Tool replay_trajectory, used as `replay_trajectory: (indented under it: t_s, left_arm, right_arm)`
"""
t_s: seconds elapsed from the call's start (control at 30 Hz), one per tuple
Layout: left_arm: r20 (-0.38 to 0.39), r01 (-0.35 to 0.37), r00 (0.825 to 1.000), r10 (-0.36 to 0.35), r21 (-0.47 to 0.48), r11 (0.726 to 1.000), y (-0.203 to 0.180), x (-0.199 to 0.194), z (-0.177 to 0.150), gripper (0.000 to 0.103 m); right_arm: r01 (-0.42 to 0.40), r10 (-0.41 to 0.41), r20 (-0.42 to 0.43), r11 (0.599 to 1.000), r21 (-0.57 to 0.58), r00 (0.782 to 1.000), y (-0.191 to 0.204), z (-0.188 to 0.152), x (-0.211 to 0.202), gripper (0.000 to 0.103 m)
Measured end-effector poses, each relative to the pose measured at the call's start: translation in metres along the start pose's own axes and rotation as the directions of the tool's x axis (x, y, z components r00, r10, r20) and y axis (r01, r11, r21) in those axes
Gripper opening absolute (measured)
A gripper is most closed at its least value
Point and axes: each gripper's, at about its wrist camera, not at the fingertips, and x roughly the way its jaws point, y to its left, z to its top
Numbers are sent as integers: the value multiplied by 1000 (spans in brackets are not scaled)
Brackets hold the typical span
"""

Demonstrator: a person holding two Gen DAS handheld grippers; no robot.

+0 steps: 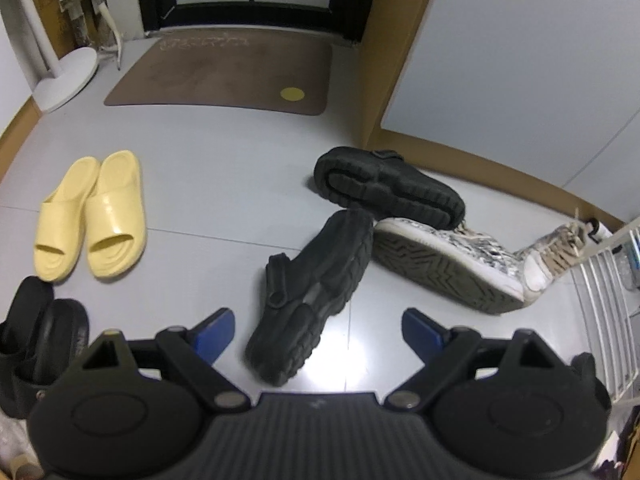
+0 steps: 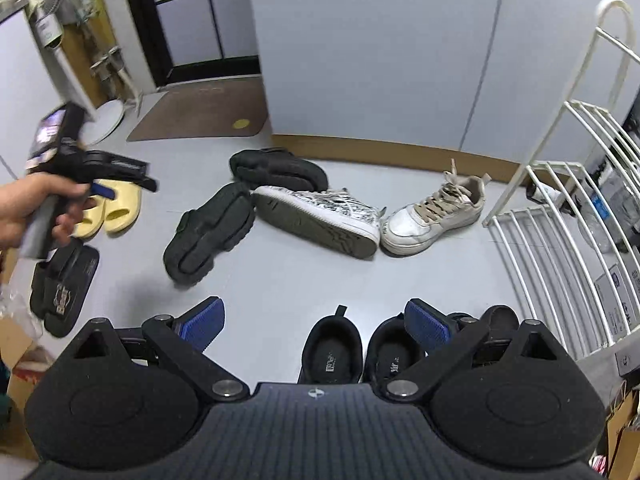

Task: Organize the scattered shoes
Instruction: 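Grasp the black platform clog by its heel strap with the left gripper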

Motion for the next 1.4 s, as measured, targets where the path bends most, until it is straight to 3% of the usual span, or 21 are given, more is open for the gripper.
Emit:
replay_trajectory:
  t_s: [0.33, 0.5, 0.77, 0.93, 1.07, 1.27, 1.33, 1.4]
  left_arm:
    - [-8, 32, 999, -32, 63, 997, 11, 71, 13, 91]
    - [8, -12, 1000, 12, 103, 995, 14, 100, 19, 91]
    - [-11, -22, 1000, 23, 48, 999, 35, 139, 14, 90]
    - [-67, 34, 997, -36, -33, 999, 55, 165, -4, 89]
    - [-29, 118, 992, -122, -118, 986, 66, 178, -19, 91]
    - [4, 194, 980, -198, -213, 958, 80, 182, -22, 96]
    - [16, 254, 966, -259, -266, 930, 89, 184, -22, 91]
    - [42, 323, 944, -326, -300, 898, 96, 184, -22, 71]
  right_arm:
    - [16, -18, -71, 999, -31, 997, -8, -19, 13, 99]
    - [53, -59, -58, 994, -98, 997, -7, -20, 17, 99]
    - [58, -70, -98, 991, -120, 993, -11, -23, 32, 99]
    - [50, -66, -120, 989, -137, 991, -10, -27, 39, 99]
    - [43, -52, -89, 994, -105, 995, -11, -23, 36, 99]
    - [26, -35, -85, 994, -102, 996, -8, -21, 35, 99]
    - [20, -29, -90, 994, -104, 996, -7, -21, 36, 99]
    - [14, -25, -96, 994, -111, 995, -5, -22, 38, 99]
